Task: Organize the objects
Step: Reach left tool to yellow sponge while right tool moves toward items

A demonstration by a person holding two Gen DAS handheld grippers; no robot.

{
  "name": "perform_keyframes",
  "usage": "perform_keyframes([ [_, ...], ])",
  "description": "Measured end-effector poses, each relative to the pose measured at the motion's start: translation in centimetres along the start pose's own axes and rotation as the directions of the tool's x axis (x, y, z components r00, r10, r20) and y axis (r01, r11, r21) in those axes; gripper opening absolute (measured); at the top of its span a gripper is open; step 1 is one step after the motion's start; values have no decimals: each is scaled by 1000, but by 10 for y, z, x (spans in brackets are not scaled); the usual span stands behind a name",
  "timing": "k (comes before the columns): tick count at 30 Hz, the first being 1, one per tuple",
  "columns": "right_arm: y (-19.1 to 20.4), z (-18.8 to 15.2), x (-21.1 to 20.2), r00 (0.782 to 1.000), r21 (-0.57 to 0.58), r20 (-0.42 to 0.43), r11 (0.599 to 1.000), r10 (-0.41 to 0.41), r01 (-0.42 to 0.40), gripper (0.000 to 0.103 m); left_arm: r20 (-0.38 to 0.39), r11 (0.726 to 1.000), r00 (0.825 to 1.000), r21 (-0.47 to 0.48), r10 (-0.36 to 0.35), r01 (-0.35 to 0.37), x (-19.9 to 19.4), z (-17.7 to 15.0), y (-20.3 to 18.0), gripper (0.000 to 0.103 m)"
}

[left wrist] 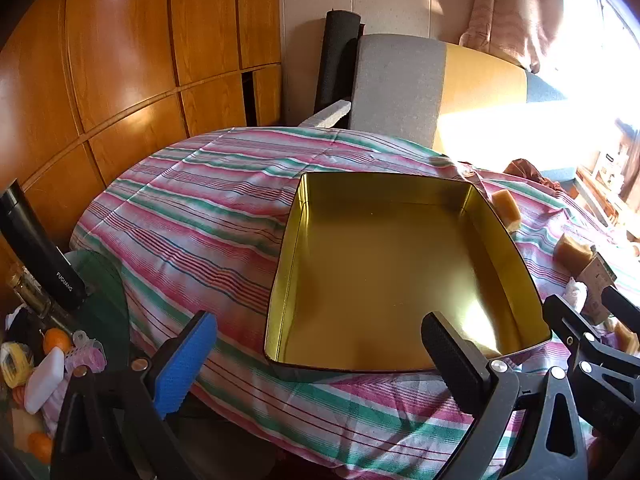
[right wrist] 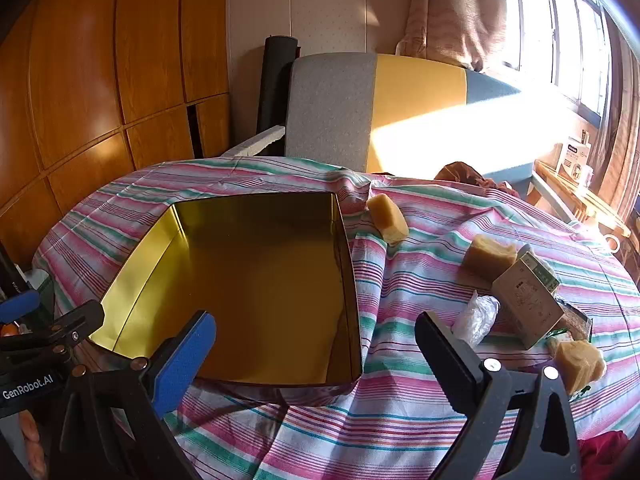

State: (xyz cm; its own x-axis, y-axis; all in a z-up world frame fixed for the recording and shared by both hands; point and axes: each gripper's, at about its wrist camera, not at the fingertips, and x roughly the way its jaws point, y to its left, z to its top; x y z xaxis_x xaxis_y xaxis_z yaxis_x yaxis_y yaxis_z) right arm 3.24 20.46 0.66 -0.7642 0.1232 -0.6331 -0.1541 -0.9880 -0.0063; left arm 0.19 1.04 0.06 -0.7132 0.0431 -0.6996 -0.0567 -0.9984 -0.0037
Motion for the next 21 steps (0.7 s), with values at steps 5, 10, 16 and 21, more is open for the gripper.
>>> perform_keyframes([
  [5, -2, -2, 0, 1000, 7, -5, 1000, 0, 0, 102, -34, 999, 999, 21, -32, 32, 6, -4, -8, 103],
  [10, -9, -3, 4, 1000, 11, -12, 1000, -13, 14, 102, -54, 996, 995, -1, -87, 87, 11, -5, -9, 103],
  [16, -15, -7, 11, 999, 14, -34, 1000, -19, 19, 102, -74, 993, 990, -3, -117, 117, 17, -7, -12, 103],
  [21, -20, -8, 13, 999, 25, -46, 1000, -18, 19, 102, -128, 991, 983, 1, -130, 131, 26, -10, -15, 103],
])
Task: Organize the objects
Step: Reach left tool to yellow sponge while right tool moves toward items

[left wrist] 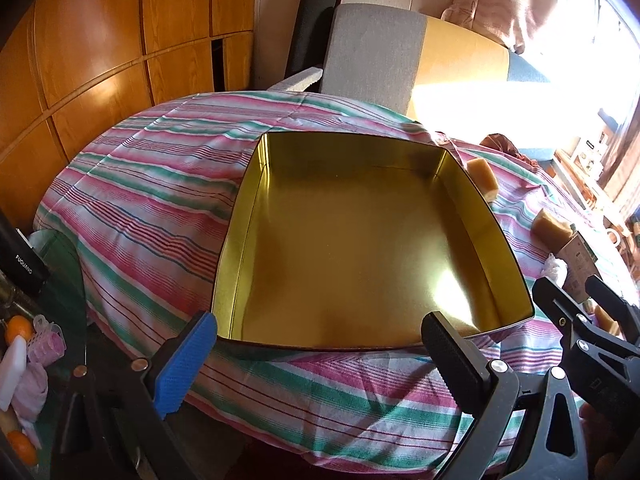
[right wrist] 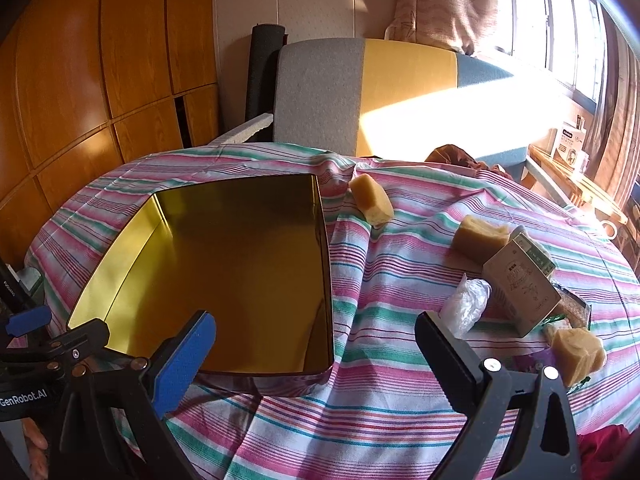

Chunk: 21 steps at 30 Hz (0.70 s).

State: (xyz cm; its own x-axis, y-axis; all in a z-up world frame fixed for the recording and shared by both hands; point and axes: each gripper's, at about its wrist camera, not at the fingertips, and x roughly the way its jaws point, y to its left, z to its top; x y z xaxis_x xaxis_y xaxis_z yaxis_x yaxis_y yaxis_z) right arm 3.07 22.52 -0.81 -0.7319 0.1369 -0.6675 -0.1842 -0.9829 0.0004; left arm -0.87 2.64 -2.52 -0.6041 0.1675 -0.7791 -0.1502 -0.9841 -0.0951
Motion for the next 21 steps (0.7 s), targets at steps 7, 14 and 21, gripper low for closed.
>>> perform_keyframes([
  [7, -13, 2, -1, 1000, 16, -3, 1000, -9, 9, 102, 11, 998, 998, -1, -65, 65, -4, 0, -6, 103],
  [14, -47, 14, 1, 1000, 56, -26, 998, -3, 5, 102, -8, 980, 980, -7, -199, 199, -4, 7, -19, 103],
  [21, -103, 33, 8, 998, 58, -45, 997, -44, 47, 102, -70, 966, 964, 10, -258, 259, 6, 8, -32, 103],
])
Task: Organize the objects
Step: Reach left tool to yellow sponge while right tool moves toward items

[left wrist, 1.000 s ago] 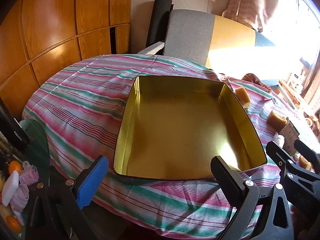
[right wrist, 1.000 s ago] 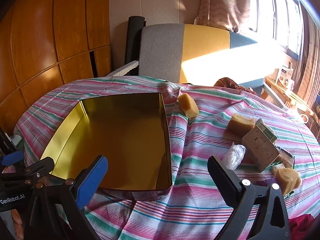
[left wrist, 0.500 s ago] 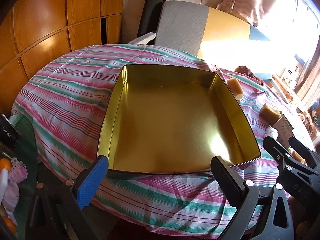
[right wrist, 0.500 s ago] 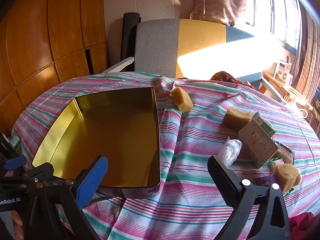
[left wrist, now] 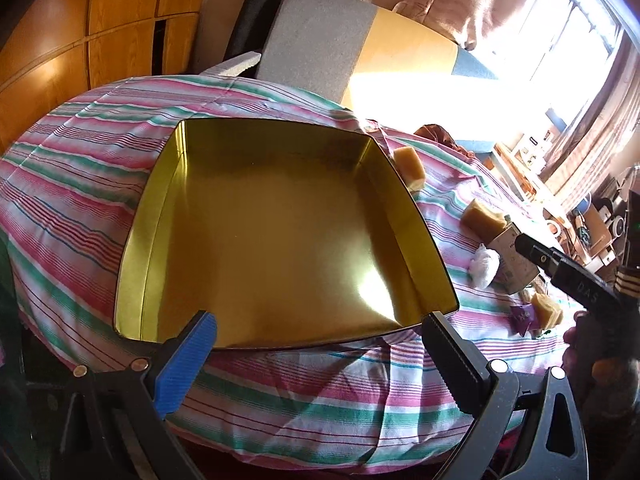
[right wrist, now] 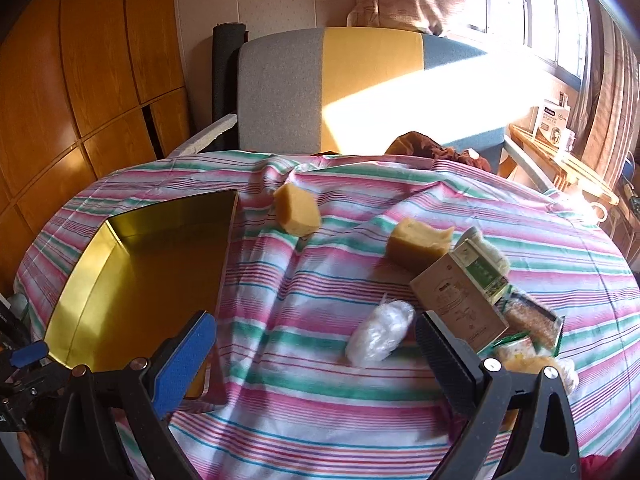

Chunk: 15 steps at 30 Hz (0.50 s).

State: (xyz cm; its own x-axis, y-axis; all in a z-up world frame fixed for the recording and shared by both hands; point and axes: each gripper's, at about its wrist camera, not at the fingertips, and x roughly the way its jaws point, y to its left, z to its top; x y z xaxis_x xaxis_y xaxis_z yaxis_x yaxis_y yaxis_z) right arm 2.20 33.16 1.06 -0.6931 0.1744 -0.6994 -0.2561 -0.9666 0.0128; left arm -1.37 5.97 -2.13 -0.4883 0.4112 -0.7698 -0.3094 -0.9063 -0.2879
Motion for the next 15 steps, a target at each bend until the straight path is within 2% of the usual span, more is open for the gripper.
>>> perform_keyframes([
  [7, -75, 20, 12, 993, 8, 48, 994, -110, 110, 102, -37, 999, 998, 26, 44, -43, 12, 18, -10, 103],
  [11, -107, 21, 17, 990, 56, 90, 993, -109, 105, 102, -51, 997, 997, 48, 54, -52, 18, 39, -25, 103],
  [15, -126, 13, 21, 993, 126, 103, 991, -54, 41, 102, -82, 997, 996, 74, -18, 24, 32, 71, -57, 103],
])
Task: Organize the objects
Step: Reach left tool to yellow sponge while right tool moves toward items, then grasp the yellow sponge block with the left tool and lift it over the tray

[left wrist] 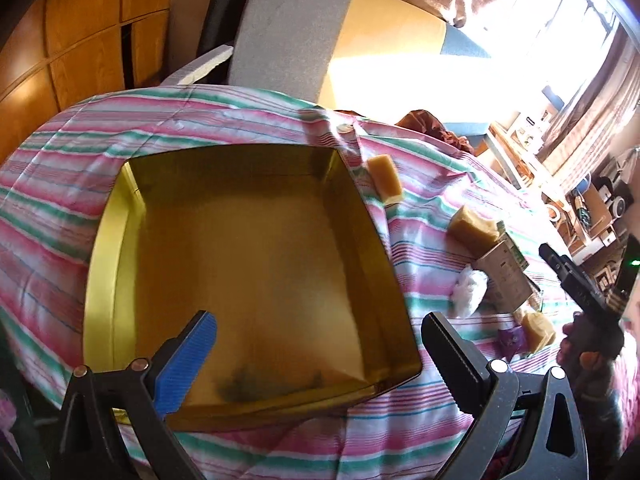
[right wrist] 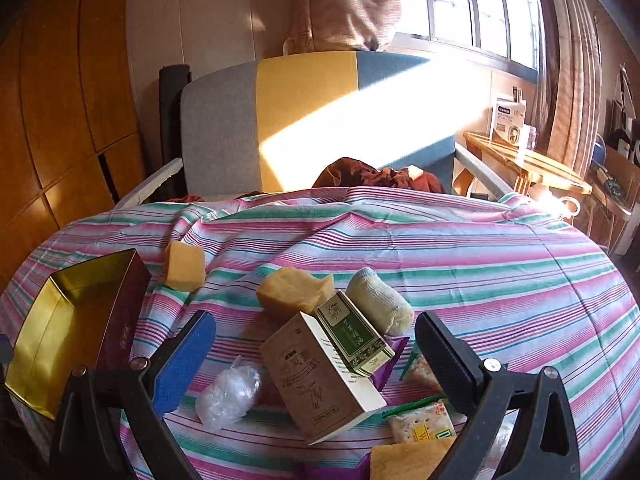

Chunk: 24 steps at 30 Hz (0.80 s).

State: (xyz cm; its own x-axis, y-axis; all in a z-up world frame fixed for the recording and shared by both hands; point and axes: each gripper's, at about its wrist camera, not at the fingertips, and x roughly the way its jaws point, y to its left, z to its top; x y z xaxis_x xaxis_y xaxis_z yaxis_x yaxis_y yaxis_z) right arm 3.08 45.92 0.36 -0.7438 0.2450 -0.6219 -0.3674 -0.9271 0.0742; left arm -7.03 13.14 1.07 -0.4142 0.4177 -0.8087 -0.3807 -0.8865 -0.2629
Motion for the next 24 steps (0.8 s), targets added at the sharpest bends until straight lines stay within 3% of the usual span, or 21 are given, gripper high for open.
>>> perform_keyframes([
  [5, -16, 2, 5, 999, 72, -33, 997, 16, -14, 102, -31, 994, 998, 91, -63, 66, 33, 50, -50, 103],
  [9, -25, 4, 2, 998, 124, -34, 992, 44, -40, 102, -33, 977, 998, 205, -47, 52, 72, 86, -88, 102],
  [11, -25, 5, 2, 998, 124, -40, 991, 50, -45, 102, -58, 928, 998, 372, 6, 16, 96, 99, -110, 101],
  [15, -24, 6, 4, 995, 126, -54, 989, 81, -74, 102, -19, 785, 992, 613, 127, -89, 126, 108, -128, 99],
  [18, -23, 5, 6, 990, 136, -74, 985, 117, -107, 102, -10, 702, 988, 705, 151, -100, 141, 115, -135, 101],
  [24, -13, 3, 7, 979, 115, -101, 979, 179, -167, 102, -28, 576, 980, 812, 197, -93, 172, 118, -147, 103],
])
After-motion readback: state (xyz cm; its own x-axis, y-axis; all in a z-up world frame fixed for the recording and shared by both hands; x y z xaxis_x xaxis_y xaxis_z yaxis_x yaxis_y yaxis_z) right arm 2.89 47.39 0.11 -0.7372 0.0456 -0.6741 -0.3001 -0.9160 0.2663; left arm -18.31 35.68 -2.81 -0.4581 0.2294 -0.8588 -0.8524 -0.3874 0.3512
